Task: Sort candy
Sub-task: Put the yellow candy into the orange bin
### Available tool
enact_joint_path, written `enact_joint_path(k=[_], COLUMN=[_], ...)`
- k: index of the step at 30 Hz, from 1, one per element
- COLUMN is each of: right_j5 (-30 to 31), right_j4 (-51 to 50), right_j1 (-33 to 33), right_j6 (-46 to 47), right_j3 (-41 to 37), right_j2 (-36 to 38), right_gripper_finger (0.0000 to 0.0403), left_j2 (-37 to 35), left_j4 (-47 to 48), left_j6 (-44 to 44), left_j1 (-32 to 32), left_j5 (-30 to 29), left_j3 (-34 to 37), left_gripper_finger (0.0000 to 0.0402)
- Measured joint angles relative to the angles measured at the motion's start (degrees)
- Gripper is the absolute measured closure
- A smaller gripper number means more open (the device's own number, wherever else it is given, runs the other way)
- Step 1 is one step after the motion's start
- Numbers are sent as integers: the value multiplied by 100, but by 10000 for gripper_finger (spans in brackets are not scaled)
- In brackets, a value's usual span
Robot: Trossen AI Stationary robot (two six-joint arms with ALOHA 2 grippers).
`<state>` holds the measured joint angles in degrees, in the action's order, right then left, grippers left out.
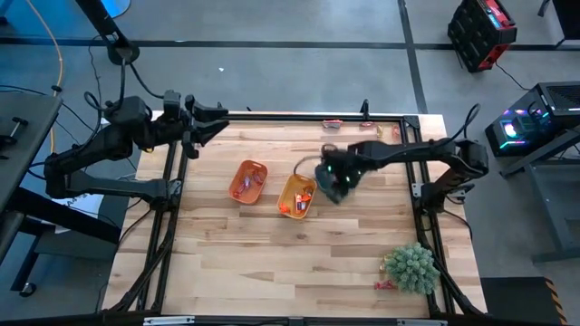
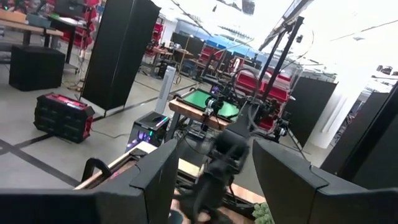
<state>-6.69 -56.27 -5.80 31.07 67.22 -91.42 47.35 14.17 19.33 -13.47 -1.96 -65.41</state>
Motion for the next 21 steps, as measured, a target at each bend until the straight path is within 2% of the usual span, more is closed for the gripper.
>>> enact_joint_path(k=[3, 5, 11, 16, 21], right_j5=[-751, -1003, -1539, -1920, -2165], right_j4=[-365, -407, 371, 856, 1155], right_j1=[776, 1375, 2895, 3380, 3403], right_j6=[78, 355, 2383, 3577, 3706], right_j3=[-3, -98, -998, -1858, -2410], right_j2=[0, 2, -11, -15, -15], right_gripper_finger=[228, 227, 226, 226, 226], left_j2=[0, 0, 0, 0, 0], left_j4=[97, 136, 136, 136, 136], left_j6=[102, 216, 310, 310, 310], left_j1=[1, 0, 2, 2, 2], left_j5=[1, 4, 6, 5, 4], left_j3=[0, 0, 0, 0, 0], left_gripper_finger=[204, 204, 204, 204, 204])
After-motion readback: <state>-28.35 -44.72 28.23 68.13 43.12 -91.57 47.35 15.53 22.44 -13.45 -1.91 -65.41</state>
